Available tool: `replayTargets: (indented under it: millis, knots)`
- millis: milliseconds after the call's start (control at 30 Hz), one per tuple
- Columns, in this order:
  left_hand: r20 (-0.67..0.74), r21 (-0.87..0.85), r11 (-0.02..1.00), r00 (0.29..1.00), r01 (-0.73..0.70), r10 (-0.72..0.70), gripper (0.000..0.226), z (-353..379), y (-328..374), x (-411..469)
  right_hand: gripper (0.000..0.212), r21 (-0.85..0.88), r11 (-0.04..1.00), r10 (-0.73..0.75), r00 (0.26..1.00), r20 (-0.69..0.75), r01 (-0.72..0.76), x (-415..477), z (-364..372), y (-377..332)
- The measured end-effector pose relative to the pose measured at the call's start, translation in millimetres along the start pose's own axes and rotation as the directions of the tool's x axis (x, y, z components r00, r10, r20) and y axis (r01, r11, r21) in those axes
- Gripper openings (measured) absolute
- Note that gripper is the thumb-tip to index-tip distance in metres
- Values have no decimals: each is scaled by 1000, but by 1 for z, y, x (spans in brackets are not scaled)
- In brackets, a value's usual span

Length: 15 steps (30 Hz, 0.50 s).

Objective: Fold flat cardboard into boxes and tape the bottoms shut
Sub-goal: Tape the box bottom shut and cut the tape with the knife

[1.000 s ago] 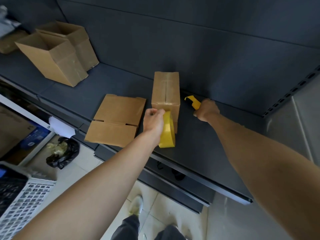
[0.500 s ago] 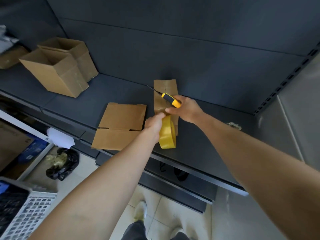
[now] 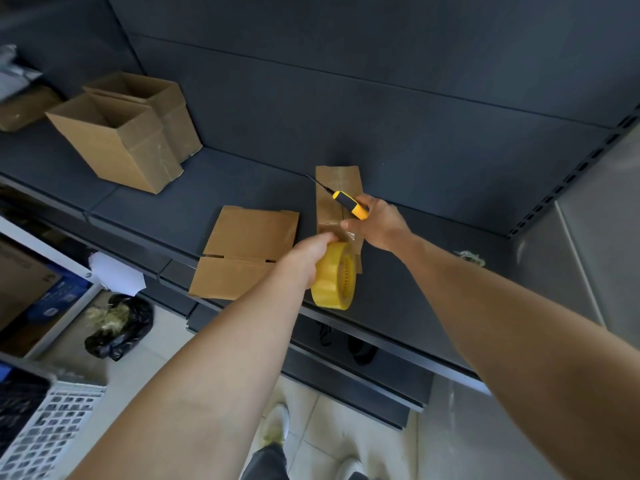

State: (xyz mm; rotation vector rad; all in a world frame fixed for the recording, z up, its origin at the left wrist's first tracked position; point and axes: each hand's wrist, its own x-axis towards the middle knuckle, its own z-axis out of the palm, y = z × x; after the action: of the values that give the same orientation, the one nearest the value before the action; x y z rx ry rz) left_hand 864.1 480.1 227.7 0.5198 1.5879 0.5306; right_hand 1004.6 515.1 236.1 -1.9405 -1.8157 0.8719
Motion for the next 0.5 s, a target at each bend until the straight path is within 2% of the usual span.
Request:
replayTargets:
  millis: [233,400,500]
  knots:
    - [65,14,1000,998,-5,4,23,0,-12,13,58,-1,1000,-3,1000,-1,3,3,0,2]
    - [278,-59,995,959,78,-59,23,-1,-2,11,58,-2,1000,-18,1000,-24,18,3,3,4]
    - [295,-89,991,953,96,-66,27,1,-12,11,55,10,1000,-23,1000,-4,23,5,2,5]
